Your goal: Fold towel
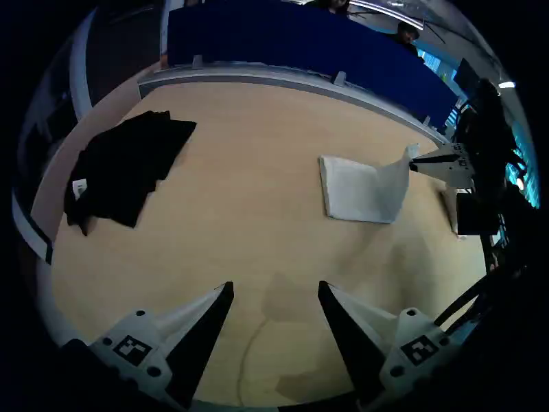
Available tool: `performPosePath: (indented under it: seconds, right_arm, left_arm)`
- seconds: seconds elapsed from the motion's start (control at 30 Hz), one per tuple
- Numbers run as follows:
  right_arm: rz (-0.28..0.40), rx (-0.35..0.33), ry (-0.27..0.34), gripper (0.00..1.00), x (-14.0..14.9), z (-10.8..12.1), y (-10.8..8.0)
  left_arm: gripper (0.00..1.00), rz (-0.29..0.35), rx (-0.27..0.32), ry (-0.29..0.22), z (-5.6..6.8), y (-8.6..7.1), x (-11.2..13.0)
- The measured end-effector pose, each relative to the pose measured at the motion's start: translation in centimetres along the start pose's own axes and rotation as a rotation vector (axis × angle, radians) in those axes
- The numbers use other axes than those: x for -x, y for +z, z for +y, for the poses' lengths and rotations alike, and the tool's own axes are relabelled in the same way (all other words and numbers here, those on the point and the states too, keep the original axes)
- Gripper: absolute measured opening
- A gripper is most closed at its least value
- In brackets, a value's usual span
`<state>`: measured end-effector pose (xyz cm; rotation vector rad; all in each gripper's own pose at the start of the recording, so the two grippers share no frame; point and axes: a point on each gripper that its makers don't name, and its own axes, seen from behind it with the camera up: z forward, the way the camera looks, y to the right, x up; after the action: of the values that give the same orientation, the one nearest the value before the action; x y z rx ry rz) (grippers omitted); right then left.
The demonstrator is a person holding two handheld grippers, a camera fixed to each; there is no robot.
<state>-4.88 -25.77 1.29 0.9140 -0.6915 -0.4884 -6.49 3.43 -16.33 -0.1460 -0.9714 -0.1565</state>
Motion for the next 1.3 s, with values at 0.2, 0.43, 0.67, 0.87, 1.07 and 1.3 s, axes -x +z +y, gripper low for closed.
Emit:
performPosePath:
  seconds: [0.2,0.43,0.67,0.87,1.07,1.3]
  right_arm:
    - [-0.031,-0.065,-0.049,0.04,-0.6,-2.8,3.3]
    - [-0.065,-0.140,-0.060,0.04,0.1,-6.5,7.2]
    - [-0.110,-0.164,-0.046,0.04,2.0,-8.1,9.3]
    - [-0.104,-0.161,-0.027,0.04,1.9,-7.9,9.3]
    - [-0.083,-0.150,-0.024,0.16,1.5,-7.6,8.8]
    - [-0.079,-0.133,-0.012,0.60,1.9,-7.3,7.6]
  left_arm:
    - [0.91,0.022,-0.012,-0.016,-0.3,-0.7,0.0]
    - [0.91,0.023,-0.021,-0.021,-0.6,-1.0,0.8]
    - [0.91,0.017,-0.018,-0.017,-0.6,-0.9,1.4]
    - [0.91,0.016,-0.011,-0.018,-0.7,-1.0,1.3]
    - [0.91,0.015,-0.009,-0.008,-0.7,-1.0,1.2]
    - [0.91,0.013,-0.006,-0.009,-0.6,-0.8,1.3]
